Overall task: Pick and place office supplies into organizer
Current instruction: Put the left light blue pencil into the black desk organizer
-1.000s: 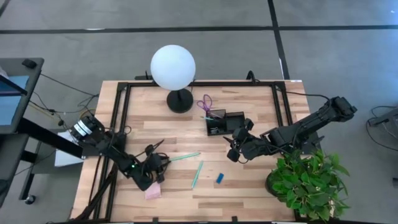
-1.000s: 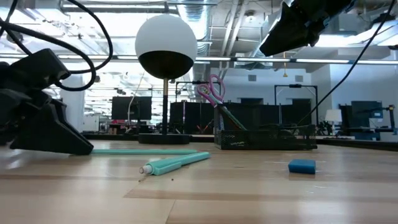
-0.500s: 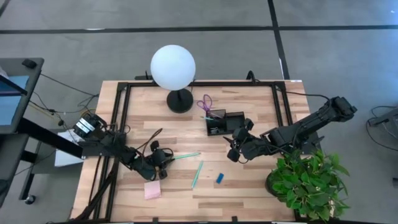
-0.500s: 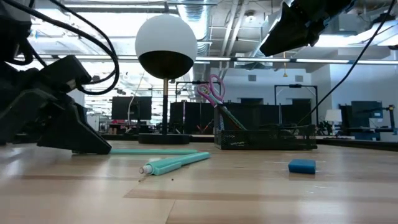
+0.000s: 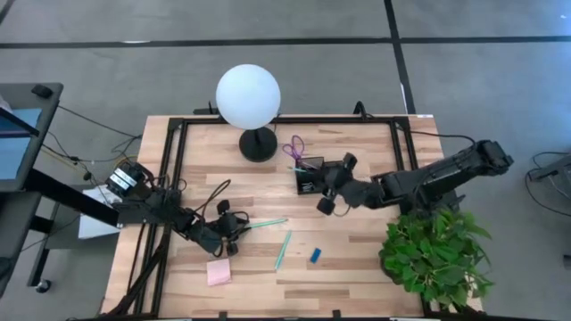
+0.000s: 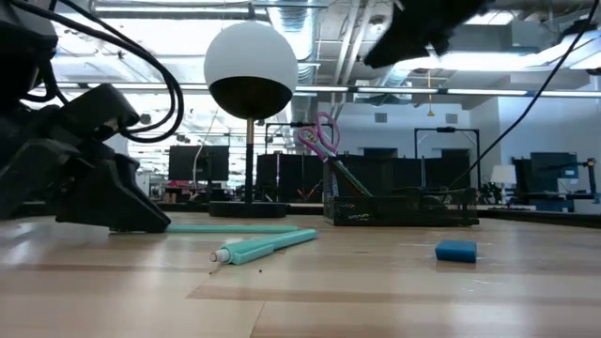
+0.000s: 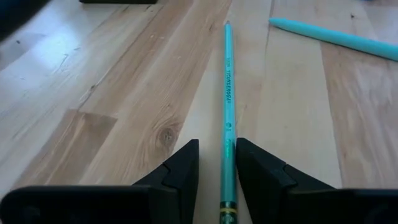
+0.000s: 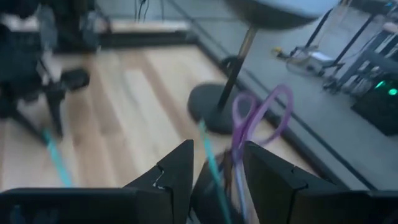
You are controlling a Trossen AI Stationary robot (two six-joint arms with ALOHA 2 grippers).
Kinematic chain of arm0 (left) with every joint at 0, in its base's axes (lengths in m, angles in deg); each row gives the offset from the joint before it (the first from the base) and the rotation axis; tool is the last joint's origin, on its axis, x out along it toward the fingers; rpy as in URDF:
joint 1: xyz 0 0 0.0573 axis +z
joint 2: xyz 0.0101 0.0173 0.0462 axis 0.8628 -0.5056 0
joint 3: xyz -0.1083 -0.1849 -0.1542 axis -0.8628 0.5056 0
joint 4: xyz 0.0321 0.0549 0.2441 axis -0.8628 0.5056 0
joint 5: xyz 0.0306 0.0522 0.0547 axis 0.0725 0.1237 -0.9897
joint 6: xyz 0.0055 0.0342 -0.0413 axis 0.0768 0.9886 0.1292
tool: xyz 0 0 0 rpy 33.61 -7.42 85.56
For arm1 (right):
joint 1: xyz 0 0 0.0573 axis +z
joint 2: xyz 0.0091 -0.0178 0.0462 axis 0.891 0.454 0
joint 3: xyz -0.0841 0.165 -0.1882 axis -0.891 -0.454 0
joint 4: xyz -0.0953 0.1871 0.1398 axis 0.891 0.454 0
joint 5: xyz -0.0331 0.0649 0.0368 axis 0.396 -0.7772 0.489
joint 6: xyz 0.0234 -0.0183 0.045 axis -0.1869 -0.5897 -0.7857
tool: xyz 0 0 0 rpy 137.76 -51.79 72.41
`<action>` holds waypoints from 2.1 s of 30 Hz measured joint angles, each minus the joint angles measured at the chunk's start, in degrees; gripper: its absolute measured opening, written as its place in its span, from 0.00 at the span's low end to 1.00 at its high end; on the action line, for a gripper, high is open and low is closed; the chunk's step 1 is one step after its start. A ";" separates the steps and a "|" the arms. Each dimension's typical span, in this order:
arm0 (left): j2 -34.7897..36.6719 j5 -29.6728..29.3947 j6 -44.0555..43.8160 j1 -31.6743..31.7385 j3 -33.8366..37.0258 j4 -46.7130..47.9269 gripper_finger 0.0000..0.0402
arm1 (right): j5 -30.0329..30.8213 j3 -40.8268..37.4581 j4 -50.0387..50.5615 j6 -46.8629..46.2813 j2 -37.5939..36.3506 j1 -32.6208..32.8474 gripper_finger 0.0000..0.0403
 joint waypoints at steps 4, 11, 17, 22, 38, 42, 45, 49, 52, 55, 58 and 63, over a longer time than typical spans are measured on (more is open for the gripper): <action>-0.05 -0.40 2.48 1.13 -0.02 -1.78 0.26 | -0.25 0.45 -6.24 2.83 0.00 -2.57 0.33; -0.12 5.89 8.29 6.02 0.11 -6.56 0.26 | -7.86 0.53 -17.91 8.56 0.00 -7.12 0.33; -0.07 5.59 5.14 6.17 3.21 -8.56 0.26 | -13.31 0.53 -19.82 9.07 0.00 -11.34 0.33; -0.07 2.94 1.68 4.34 7.41 -12.77 0.26 | -13.85 0.52 -19.30 9.07 1.37 -13.44 0.33; -17.61 -3.01 4.84 2.12 8.04 -36.97 0.26 | -14.35 0.58 -20.00 9.09 3.04 -9.83 0.33; -22.53 -2.98 5.16 2.21 7.87 -43.16 0.26 | -14.36 0.57 -19.99 9.09 3.04 -8.64 0.33; -24.14 -2.77 5.32 2.29 7.76 -45.77 0.26 | -14.32 0.56 -19.96 9.09 3.04 -8.07 0.33; -24.30 0.20 8.74 3.23 7.74 -47.96 0.26 | -14.25 0.56 -19.98 9.11 3.04 -7.59 0.33; -24.17 3.73 8.15 5.23 7.68 -48.07 0.26 | -14.25 0.56 -19.98 9.18 3.04 -7.59 0.33; -24.00 5.08 7.02 6.87 7.67 -48.06 0.26 | -14.21 0.56 -19.98 9.20 3.04 -7.60 0.33; -24.00 5.37 7.41 7.46 7.66 -48.28 0.24 | -14.21 0.56 -19.98 9.20 3.04 -7.60 0.33; -24.00 5.65 7.56 7.54 6.51 -47.11 0.12 | -14.21 0.56 -19.94 9.20 3.04 -7.60 0.33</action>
